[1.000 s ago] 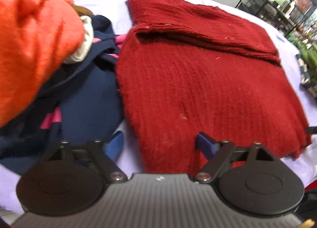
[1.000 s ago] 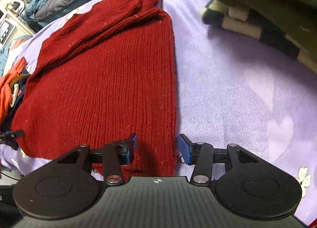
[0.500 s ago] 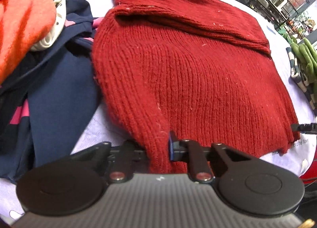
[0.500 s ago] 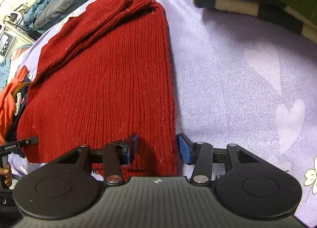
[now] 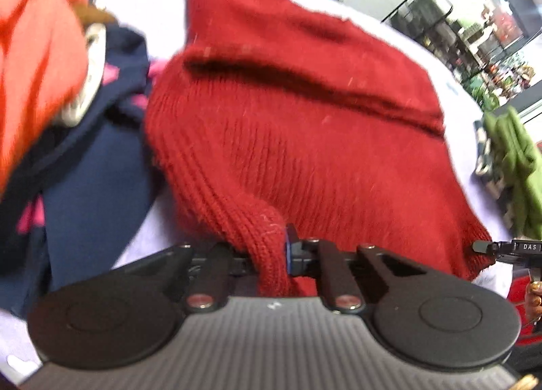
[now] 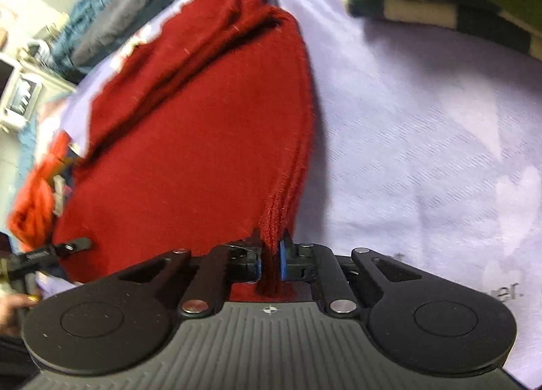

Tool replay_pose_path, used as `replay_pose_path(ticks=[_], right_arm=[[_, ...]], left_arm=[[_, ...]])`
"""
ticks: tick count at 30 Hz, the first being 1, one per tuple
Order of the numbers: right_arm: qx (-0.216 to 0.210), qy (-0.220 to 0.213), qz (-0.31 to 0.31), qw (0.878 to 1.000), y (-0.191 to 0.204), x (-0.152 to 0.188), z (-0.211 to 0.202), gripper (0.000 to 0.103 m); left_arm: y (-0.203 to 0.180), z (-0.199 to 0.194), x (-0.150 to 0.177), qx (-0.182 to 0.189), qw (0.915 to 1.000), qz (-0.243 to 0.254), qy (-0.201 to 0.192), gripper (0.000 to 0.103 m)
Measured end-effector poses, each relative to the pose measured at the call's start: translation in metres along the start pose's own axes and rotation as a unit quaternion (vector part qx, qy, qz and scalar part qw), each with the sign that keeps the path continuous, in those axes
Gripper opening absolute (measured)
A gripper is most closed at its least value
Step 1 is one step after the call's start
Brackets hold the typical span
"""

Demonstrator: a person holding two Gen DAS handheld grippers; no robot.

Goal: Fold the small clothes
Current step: 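Grasp the hem with both grippers and lift it toward the collar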

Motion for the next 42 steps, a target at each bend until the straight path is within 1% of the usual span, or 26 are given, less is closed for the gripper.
replay_pose_path(ticks=[2, 4, 7, 11, 13, 15, 17, 19, 21, 22, 24, 27, 30, 31, 33, 35, 38, 39, 40, 41, 42], right_arm=[[-0.034, -0.011, 0.023, 0.999, 0.011, -0.012, -0.005, 0.017], [-0.063, -0.020, 0.046, 0.997, 0.019, -0.025, -0.009, 0.017], [-0.102, -0.035, 0.056, 0.993, 0.038, -0.048, -0.009, 0.017], [-0.139, -0.054, 0.062, 0.987, 0.063, -0.086, -0.008, 0.017], [-0.159, -0.064, 0.071, 0.983, 0.073, -0.109, -0.004, 0.017], [-0.165, -0.078, 0.078, 0.980, 0.084, -0.135, 0.004, 0.017], [-0.164, -0.094, 0.083, 0.978, 0.092, -0.157, 0.011, 0.016], [-0.156, -0.112, 0.079, 0.978, 0.102, -0.182, 0.021, 0.016], [-0.149, -0.116, 0.096, 0.977, 0.106, -0.206, 0.035, 0.016], [-0.141, -0.119, 0.107, 0.977, 0.105, -0.214, 0.041, 0.016], [-0.110, -0.119, 0.114, 0.980, 0.106, -0.231, 0.058, 0.016], [-0.071, -0.121, 0.109, 0.984, 0.106, -0.245, 0.081, 0.016], [-0.039, -0.127, 0.085, 0.987, 0.107, -0.250, 0.094, 0.016], [-0.034, -0.126, 0.081, 0.988, 0.106, -0.251, 0.098, 0.016], [-0.026, -0.129, 0.085, 0.988, 0.102, -0.255, 0.102, 0.016], [-0.025, -0.130, 0.092, 0.987, 0.098, -0.258, 0.105, 0.017], [-0.030, -0.129, 0.117, 0.984, 0.095, -0.258, 0.105, 0.019], [-0.035, -0.131, 0.124, 0.983, 0.093, -0.258, 0.104, 0.025], [-0.044, -0.134, 0.131, 0.981, 0.093, -0.259, 0.103, 0.034], [-0.052, -0.137, 0.136, 0.980, 0.096, -0.259, 0.101, 0.037], [-0.055, -0.141, 0.137, 0.979, 0.096, -0.259, 0.099, 0.041]], left_arm=[[0.000, -0.008, -0.016, 0.008, 0.9997, -0.008, -0.022, 0.009], [0.002, -0.014, -0.034, 0.013, 0.9985, -0.026, -0.046, 0.009], [0.008, -0.018, -0.065, 0.016, 0.9958, -0.049, -0.075, 0.009], [0.024, -0.016, -0.108, 0.021, 0.9917, -0.079, -0.099, 0.009], [0.034, -0.013, -0.128, 0.017, 0.9892, -0.096, -0.109, 0.009], [0.045, -0.005, -0.151, 0.008, 0.9882, -0.101, -0.115, 0.009], [0.057, 0.007, -0.173, -0.001, 0.9881, -0.110, -0.108, 0.009], [0.070, 0.022, -0.193, -0.004, 0.9858, -0.131, -0.105, 0.009], [0.082, 0.042, -0.212, -0.012, 0.9852, -0.145, -0.091, 0.009], [0.088, 0.054, -0.222, -0.017, 0.9849, -0.152, -0.081, 0.009], [0.097, 0.075, -0.234, -0.029, 0.9841, -0.163, -0.064, 0.010], [0.107, 0.100, -0.247, -0.047, 0.9822, -0.177, -0.040, 0.011], [0.105, 0.111, -0.256, -0.058, 0.9858, -0.156, -0.023, 0.013], [0.107, 0.112, -0.258, -0.057, 0.9863, -0.153, -0.018, 0.013], [0.109, 0.112, -0.258, -0.049, 0.9849, -0.166, -0.016, 0.013], [0.118, 0.110, -0.256, -0.030, 0.9794, -0.199, -0.016, 0.015], [0.130, 0.107, -0.253, 0.001, 0.9685, -0.249, -0.017, 0.022], [0.133, 0.106, -0.252, 0.014, 0.9647, -0.262, -0.018, 0.033], [0.136, 0.104, -0.251, 0.027, 0.9602, -0.277, -0.021, 0.053], [0.140, 0.099, -0.252, 0.027, 0.9582, -0.283, -0.035, 0.063], [0.143, 0.091, -0.255, 0.006, 0.9591, -0.278, -0.055, 0.076]])
Point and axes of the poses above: each gripper's, at about its wrist camera, not at the fingertips, and z roughly the way its jaws point, y to its left, x to its underside, the point moved 4 cm from there along z, roughly the way its jaws point, and after that the axes turned 14 degrees about z, right-handed, at the moved point
